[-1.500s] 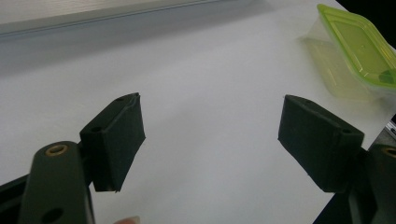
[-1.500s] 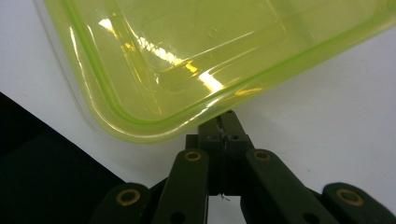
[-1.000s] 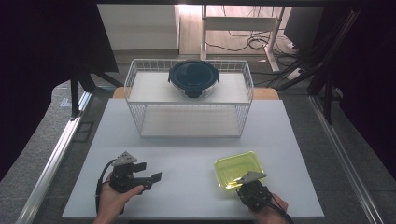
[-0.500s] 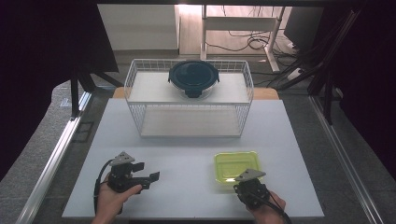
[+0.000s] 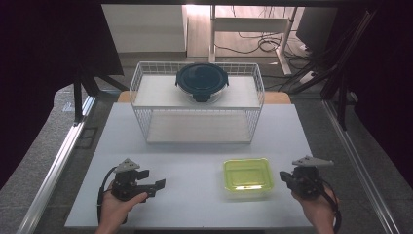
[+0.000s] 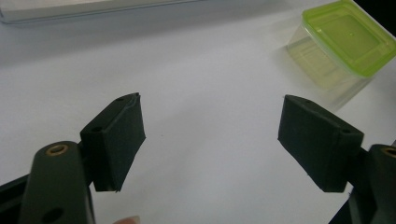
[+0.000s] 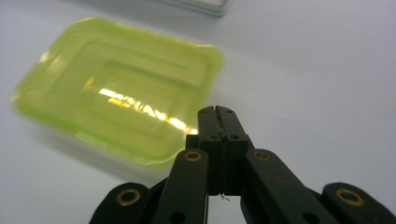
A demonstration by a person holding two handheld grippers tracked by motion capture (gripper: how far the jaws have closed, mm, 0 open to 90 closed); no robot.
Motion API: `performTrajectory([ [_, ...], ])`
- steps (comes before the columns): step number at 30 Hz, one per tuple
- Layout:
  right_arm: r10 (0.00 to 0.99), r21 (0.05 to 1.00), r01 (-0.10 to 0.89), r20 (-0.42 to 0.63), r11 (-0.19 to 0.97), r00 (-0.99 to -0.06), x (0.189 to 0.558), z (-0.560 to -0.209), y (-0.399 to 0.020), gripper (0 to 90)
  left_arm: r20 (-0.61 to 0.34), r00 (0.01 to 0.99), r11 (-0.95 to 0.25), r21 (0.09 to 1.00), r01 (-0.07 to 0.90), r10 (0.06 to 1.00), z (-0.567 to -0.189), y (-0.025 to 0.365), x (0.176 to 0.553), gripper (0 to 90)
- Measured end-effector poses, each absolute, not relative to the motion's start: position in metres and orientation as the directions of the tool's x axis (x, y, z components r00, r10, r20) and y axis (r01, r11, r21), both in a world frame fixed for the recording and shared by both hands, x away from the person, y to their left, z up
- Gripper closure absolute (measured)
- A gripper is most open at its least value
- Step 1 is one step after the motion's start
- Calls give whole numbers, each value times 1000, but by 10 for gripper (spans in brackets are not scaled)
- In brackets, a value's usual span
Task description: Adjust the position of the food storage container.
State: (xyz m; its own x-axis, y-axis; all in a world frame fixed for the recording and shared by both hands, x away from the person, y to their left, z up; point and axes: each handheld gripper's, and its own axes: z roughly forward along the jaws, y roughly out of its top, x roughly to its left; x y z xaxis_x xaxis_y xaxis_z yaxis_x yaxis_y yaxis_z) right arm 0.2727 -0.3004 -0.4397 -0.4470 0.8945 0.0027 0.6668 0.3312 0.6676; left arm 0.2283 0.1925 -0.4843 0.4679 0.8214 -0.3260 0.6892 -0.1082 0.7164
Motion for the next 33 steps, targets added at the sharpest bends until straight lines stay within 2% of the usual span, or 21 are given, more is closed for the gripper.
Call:
performTrajectory([
  [3,904,664,675,-3,321,-427,286,-442,-303,891,-357,461,-81,714,696,813,-483,196,228,218],
  [7,907,639,699,2,322,-421,299,-451,-300,891,-340,446,-82,713,697,828,-483,198,227,218],
  [16,893,563,748,41,351,-449,306,-481,-290,891,-325,441,-94,708,700,836,-483,197,227,218],
  [25,890,566,744,36,356,-454,306,-482,-283,891,-327,437,-96,701,707,838,-486,197,228,219],
  [33,862,564,713,3,417,-507,308,-483,-258,891,-332,434,-95,694,714,838,-489,197,230,220],
])
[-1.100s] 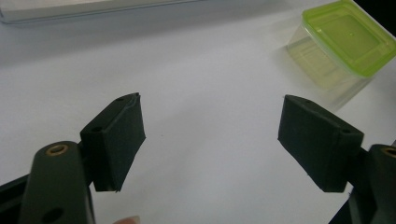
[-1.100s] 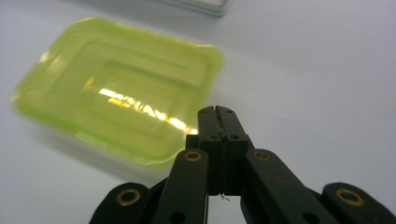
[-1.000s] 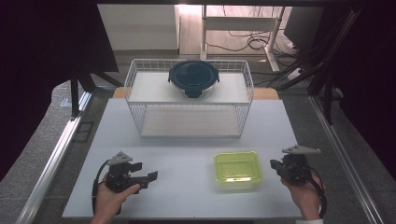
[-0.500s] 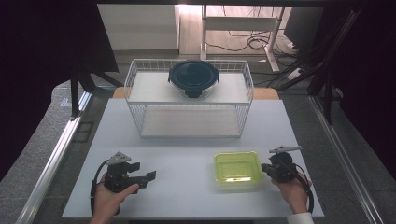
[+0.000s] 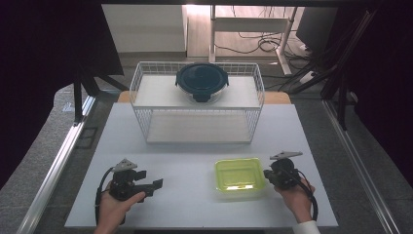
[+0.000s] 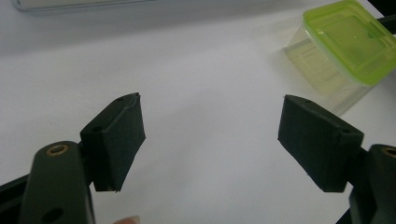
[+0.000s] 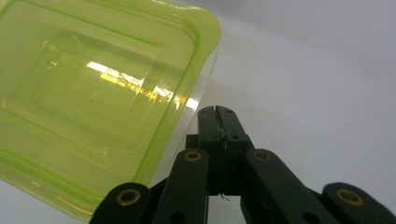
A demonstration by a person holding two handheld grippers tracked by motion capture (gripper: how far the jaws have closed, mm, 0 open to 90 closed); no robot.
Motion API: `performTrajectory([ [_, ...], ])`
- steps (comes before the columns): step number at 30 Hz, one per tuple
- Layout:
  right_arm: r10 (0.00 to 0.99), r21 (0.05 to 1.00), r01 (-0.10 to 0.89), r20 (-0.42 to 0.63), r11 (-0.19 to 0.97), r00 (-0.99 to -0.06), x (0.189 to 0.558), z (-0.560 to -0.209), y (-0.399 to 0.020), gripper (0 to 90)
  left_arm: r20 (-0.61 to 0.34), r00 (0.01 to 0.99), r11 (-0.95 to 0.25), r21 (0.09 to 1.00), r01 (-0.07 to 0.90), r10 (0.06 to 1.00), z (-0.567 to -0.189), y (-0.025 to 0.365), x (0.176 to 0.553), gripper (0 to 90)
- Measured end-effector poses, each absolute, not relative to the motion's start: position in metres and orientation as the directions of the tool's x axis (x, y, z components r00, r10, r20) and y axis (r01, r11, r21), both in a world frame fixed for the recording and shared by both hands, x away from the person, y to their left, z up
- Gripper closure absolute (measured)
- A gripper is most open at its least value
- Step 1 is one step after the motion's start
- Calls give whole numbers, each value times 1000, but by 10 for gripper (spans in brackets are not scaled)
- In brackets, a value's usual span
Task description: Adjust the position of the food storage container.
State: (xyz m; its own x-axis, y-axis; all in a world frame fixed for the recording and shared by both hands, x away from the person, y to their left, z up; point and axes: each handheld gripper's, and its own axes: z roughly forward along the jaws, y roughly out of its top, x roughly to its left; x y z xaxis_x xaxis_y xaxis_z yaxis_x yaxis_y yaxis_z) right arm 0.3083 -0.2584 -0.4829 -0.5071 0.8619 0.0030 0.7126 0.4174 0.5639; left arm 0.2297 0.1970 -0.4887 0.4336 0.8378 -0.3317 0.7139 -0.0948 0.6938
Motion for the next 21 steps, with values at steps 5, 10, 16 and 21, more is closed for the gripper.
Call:
performTrajectory([
  [5,842,554,701,0,449,-539,310,-486,-241,891,-338,429,-87,692,716,838,-489,198,230,220],
  [10,823,547,695,19,467,-568,310,-490,-225,891,-339,426,-85,690,718,839,-490,199,231,221],
  [16,807,546,685,26,483,-590,311,-491,-206,891,-341,424,-83,690,719,839,-490,200,231,222],
  [21,780,539,664,20,518,-625,311,-494,-188,891,-343,424,-83,688,721,838,-491,200,231,222],
])
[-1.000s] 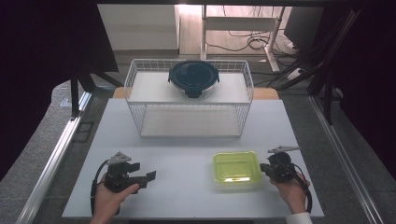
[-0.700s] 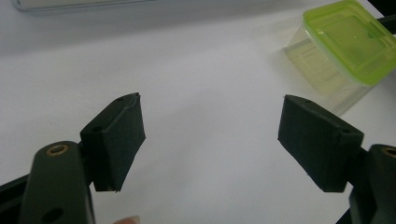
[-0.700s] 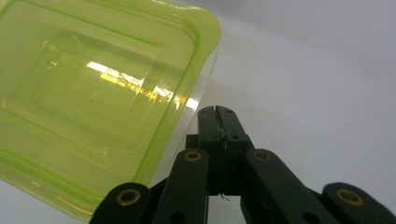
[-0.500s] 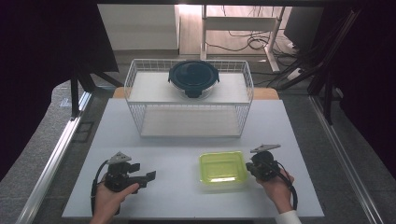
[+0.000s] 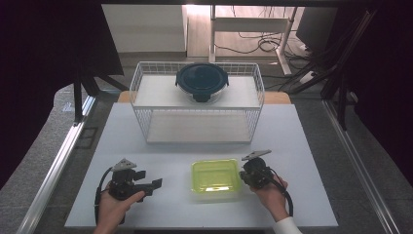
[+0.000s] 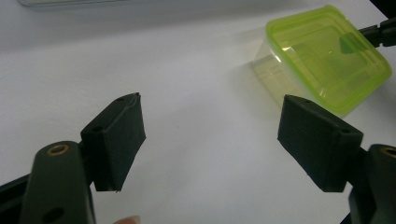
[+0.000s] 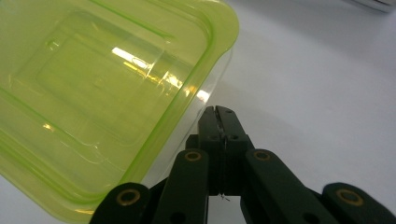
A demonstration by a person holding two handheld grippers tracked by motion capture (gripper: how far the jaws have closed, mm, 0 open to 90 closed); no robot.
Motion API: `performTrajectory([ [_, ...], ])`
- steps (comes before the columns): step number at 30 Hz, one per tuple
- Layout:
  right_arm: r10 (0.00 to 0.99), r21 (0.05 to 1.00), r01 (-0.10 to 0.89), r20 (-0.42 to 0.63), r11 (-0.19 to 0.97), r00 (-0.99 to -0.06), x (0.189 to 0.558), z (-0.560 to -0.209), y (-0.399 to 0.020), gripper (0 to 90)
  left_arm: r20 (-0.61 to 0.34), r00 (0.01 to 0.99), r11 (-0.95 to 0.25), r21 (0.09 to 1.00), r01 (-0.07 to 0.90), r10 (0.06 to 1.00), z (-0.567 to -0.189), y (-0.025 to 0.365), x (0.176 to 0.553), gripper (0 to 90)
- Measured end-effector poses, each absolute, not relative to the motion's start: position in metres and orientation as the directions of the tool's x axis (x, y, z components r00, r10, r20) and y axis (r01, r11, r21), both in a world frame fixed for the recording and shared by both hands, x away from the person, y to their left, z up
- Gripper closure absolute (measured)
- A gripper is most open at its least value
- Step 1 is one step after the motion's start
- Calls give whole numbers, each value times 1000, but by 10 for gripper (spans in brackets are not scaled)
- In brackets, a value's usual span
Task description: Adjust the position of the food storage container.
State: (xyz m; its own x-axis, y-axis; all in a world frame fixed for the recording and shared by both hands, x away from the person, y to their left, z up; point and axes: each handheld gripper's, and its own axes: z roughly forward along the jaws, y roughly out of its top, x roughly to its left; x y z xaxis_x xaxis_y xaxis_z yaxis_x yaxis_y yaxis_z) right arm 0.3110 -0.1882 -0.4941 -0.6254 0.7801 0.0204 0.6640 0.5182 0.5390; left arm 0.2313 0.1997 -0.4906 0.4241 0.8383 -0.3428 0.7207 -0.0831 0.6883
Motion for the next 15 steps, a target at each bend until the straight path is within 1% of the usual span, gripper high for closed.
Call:
performTrajectory([
  [9,743,539,631,14,558,-669,307,-497,-159,891,-342,425,-86,687,722,838,-491,200,232,222],
  [15,730,537,618,8,574,-684,306,-497,-149,891,-343,423,-85,685,724,839,-492,200,232,222],
])
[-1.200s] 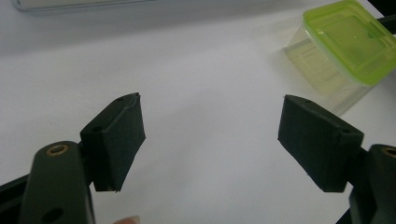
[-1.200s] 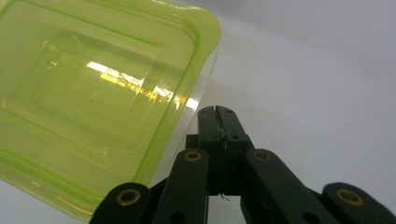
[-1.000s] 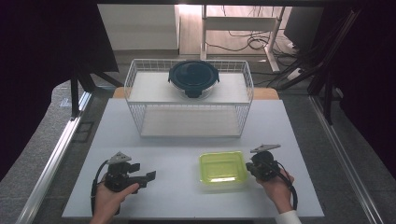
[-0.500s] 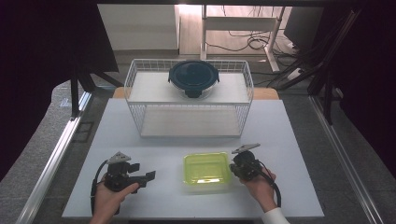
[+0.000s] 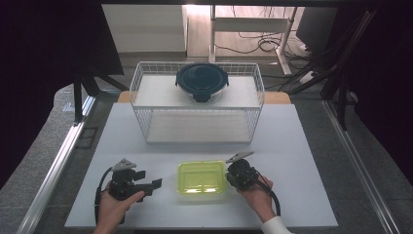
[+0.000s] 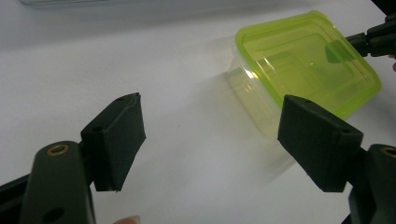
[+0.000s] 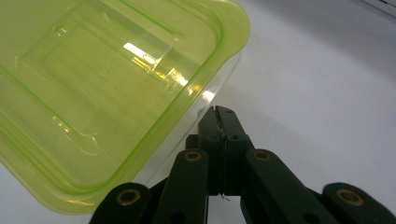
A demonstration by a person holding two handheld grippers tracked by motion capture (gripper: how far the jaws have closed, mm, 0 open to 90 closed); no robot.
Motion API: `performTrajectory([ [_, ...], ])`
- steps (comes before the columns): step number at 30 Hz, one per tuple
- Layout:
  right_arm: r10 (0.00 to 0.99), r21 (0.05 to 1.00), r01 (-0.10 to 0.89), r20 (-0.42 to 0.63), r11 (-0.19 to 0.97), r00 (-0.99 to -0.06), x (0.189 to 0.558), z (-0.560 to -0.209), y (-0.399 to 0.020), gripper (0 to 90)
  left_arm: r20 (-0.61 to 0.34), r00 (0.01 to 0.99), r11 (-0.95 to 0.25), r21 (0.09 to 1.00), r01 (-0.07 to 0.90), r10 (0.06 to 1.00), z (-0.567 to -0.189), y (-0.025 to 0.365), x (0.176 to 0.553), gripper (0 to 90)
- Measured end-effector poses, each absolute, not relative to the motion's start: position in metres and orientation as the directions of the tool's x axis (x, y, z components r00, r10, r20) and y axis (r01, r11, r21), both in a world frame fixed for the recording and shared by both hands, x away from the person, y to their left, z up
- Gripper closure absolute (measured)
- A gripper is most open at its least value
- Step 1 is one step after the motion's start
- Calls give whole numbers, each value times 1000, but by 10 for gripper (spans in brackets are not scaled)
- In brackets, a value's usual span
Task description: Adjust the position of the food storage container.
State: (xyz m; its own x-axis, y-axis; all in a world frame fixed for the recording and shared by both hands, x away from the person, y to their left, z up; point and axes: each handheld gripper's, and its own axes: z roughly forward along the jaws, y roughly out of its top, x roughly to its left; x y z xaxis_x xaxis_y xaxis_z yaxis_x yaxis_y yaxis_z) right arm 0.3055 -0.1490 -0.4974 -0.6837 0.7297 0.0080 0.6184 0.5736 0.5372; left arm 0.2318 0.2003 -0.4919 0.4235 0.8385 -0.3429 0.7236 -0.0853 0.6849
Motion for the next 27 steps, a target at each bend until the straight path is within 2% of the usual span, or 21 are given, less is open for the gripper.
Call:
performTrajectory([
  [7,720,539,612,13,579,-693,304,-497,-147,891,-346,426,-86,684,724,836,-492,198,231,222],
  [14,765,606,606,-5,514,-644,295,-479,-179,891,-346,422,-80,686,723,838,-493,201,231,222],
  [20,793,662,625,75,414,-605,288,-470,-206,890,-345,424,-82,688,721,837,-492,199,230,222],
  [22,784,676,638,143,369,-604,289,-468,-213,889,-343,427,-85,688,721,837,-492,198,229,222],
  [24,780,681,641,165,353,-604,290,-468,-214,883,-345,427,-85,688,721,836,-493,198,229,222],
  [25,774,686,648,195,332,-602,291,-469,-215,837,-347,427,-84,687,722,835,-493,197,229,222],
  [26,764,681,670,253,294,-593,293,-470,-216,650,-345,429,-88,685,723,834,-493,197,229,222],
  [27,764,681,670,253,294,-593,293,-470,-216,650,-345,431,-90,685,723,834,-494,197,230,222],
])
